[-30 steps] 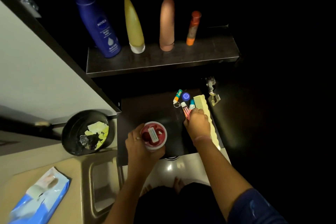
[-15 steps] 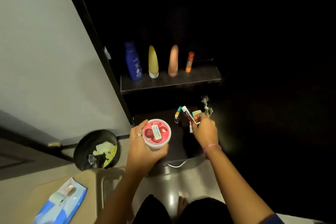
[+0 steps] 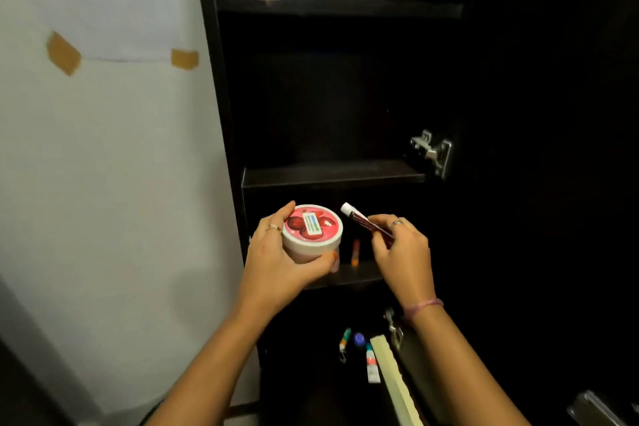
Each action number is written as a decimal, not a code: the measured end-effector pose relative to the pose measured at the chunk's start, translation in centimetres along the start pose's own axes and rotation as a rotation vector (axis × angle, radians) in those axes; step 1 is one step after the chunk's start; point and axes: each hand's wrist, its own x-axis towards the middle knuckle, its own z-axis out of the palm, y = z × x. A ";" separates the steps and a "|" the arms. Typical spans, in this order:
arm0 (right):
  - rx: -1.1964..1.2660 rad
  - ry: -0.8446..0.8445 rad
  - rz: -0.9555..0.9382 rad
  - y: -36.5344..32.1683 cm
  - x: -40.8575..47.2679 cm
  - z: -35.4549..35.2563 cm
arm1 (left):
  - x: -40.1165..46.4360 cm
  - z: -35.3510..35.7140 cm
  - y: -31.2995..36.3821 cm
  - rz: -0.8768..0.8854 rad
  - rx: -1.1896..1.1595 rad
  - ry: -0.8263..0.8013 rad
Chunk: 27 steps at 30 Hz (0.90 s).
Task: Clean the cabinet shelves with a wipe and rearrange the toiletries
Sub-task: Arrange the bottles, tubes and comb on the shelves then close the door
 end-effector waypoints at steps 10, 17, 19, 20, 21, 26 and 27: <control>0.145 0.313 -0.326 -9.0 11.9 -7.6 | 10.5 -4.4 11.7 0.308 0.071 0.186; 0.038 0.542 -0.338 -14.0 21.9 -13.1 | 18.7 -6.7 19.8 0.464 0.149 0.316; -0.016 0.470 -0.289 -14.8 24.8 -13.5 | 21.2 -6.6 21.4 0.442 0.194 0.313; -0.038 0.412 -0.267 -15.0 26.1 -13.5 | 22.2 -6.5 21.9 0.424 0.213 0.310; -0.059 0.354 -0.247 -15.2 27.3 -13.4 | 23.2 -6.2 22.3 0.404 0.228 0.303; -0.181 0.168 -0.176 -14.9 30.7 -12.3 | 26.5 -4.5 22.7 0.319 0.314 0.307; -0.192 0.134 -0.162 -14.8 31.0 -12.0 | 26.9 -4.3 22.5 0.297 0.332 0.314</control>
